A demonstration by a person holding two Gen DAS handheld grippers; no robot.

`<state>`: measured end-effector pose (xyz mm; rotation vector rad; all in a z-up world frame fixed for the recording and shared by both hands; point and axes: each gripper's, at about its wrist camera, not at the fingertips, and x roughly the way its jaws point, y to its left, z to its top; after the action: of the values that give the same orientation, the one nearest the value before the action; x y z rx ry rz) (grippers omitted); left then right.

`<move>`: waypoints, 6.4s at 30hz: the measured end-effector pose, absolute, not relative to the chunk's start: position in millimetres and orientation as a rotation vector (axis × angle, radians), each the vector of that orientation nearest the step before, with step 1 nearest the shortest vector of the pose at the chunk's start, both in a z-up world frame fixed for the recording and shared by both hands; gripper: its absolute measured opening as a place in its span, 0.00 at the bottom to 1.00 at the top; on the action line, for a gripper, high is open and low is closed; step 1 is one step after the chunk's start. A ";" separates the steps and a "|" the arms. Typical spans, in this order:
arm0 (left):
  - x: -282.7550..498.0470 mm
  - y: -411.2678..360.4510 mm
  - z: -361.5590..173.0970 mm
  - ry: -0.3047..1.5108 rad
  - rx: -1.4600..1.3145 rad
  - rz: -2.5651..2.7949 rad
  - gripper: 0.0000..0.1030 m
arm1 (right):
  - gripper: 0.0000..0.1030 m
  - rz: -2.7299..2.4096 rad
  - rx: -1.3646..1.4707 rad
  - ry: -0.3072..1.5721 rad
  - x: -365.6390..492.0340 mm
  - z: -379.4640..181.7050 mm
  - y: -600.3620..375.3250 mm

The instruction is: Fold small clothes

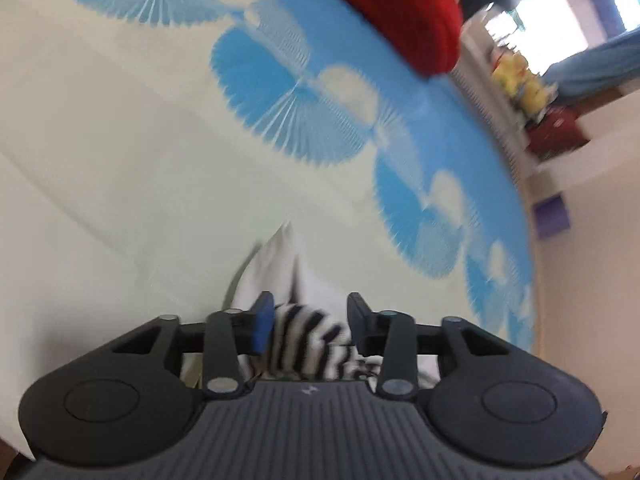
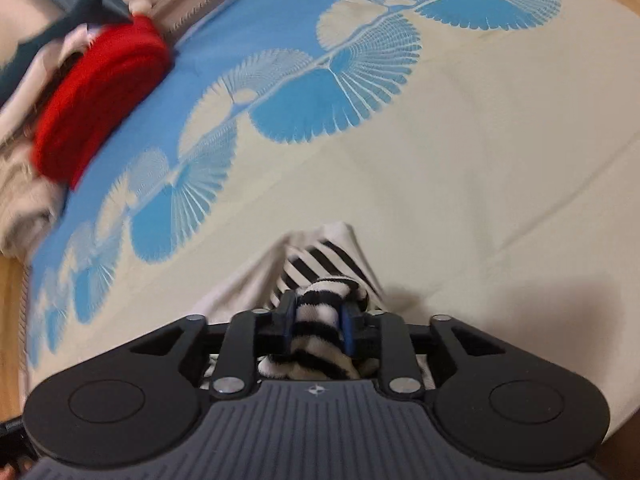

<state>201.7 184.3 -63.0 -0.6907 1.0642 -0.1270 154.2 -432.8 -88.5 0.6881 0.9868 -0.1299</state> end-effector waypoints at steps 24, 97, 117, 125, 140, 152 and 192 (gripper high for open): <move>166.9 70.5 -87.9 0.946 0.172 -0.314 0.59 | 0.49 0.105 -0.194 0.891 136.5 -99.0 -345.1; 105.8 140.0 -136.2 1.393 0.185 -0.424 0.01 | 0.07 0.149 0.062 1.204 79.9 -112.1 -419.2; 111.0 154.6 -88.5 1.249 0.136 -0.275 0.23 | 0.12 -0.047 0.108 1.204 78.0 -104.9 -441.1; 151.7 121.5 -64.0 1.039 -0.136 -0.311 0.29 | 0.35 0.050 0.226 0.889 97.5 -73.1 -420.8; 241.3 24.5 -117.2 1.064 -0.051 -0.323 0.02 | 0.00 0.119 0.008 0.960 180.4 -124.2 -325.1; 265.3 38.5 -122.6 1.140 -0.111 -0.343 0.12 | 0.19 0.095 0.287 0.933 224.9 -110.6 -361.2; 204.8 108.0 -77.7 1.045 -0.064 -0.283 0.46 | 0.45 0.011 0.104 0.858 172.9 -85.6 -370.7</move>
<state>204.8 108.0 -77.7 -0.0641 1.0450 -0.2831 172.9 -370.7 -85.6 0.1043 0.8579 0.0107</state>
